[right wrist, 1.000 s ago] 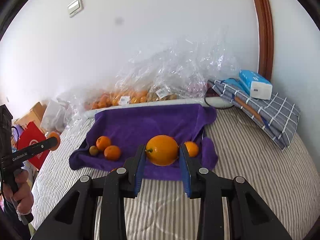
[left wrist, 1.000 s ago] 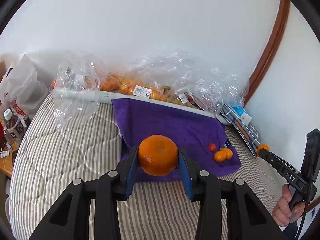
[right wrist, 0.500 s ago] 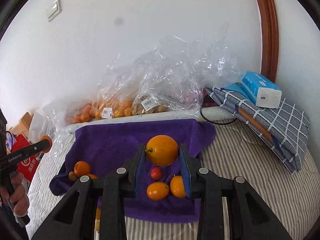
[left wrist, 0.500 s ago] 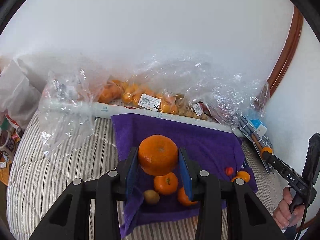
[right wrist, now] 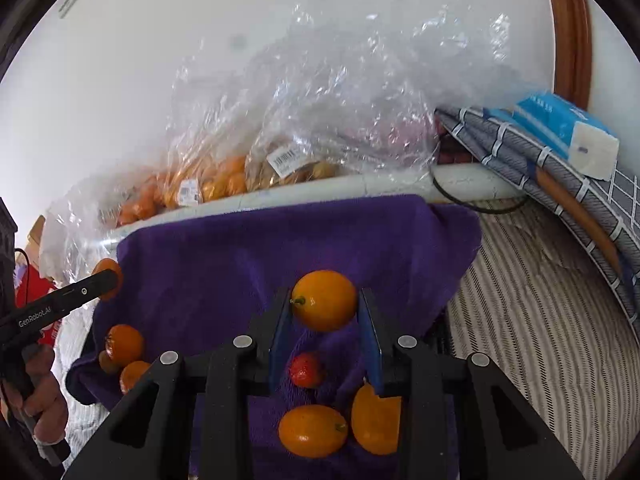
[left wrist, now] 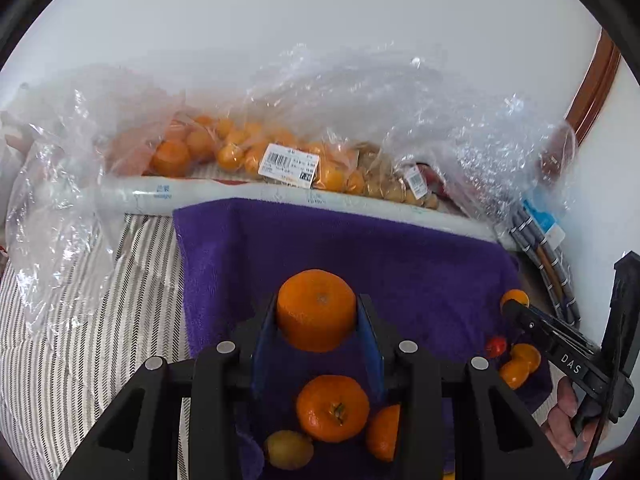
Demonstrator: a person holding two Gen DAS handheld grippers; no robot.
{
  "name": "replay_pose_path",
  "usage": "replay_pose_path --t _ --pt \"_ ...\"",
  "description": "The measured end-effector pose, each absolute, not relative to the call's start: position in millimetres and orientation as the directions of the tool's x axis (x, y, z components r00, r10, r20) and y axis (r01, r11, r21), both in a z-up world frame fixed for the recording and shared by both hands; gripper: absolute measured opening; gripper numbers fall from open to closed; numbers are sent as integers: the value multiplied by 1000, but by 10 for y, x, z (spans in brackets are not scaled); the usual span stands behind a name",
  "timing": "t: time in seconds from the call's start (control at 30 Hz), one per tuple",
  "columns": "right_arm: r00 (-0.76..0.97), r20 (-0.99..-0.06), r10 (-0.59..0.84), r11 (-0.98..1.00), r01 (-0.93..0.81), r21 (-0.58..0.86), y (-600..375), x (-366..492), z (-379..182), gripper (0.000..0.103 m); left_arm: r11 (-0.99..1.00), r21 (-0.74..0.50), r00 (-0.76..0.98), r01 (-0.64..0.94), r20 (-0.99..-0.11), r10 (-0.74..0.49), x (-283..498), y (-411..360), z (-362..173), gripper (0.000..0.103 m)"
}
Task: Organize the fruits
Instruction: 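Lower both oranges onto the towel and open both tools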
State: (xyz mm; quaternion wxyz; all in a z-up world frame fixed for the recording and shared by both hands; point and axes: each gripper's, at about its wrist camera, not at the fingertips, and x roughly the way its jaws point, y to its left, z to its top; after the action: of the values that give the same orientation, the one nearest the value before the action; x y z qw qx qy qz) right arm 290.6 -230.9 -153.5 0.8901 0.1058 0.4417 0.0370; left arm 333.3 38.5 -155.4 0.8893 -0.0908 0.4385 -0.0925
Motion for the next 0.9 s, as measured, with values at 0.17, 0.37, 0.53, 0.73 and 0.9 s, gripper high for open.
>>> replay_pose_path --t 0.17,0.37,0.53,0.73,0.9 --pt "577 -804 147 977 43 210 -2273 2969 -1662 33 968 -233 575 90 -782 -241 3362 352 -1679 37" --pt "566 -815 126 980 54 190 -2251 2999 -1737 33 966 -243 549 91 -796 -252 3390 328 -1759 37" --pt "558 -821 125 980 57 188 -2262 3001 -1764 33 970 -223 538 95 -809 -238 3397 291 -1787 37" --pt "558 -821 120 983 52 179 -2241 2990 -1773 33 975 -187 542 117 -811 -221 3377 230 -1822 38" --pt "578 -807 124 981 53 189 -2280 2914 -1665 46 976 -182 551 120 -806 -218 3312 222 -1716 46"
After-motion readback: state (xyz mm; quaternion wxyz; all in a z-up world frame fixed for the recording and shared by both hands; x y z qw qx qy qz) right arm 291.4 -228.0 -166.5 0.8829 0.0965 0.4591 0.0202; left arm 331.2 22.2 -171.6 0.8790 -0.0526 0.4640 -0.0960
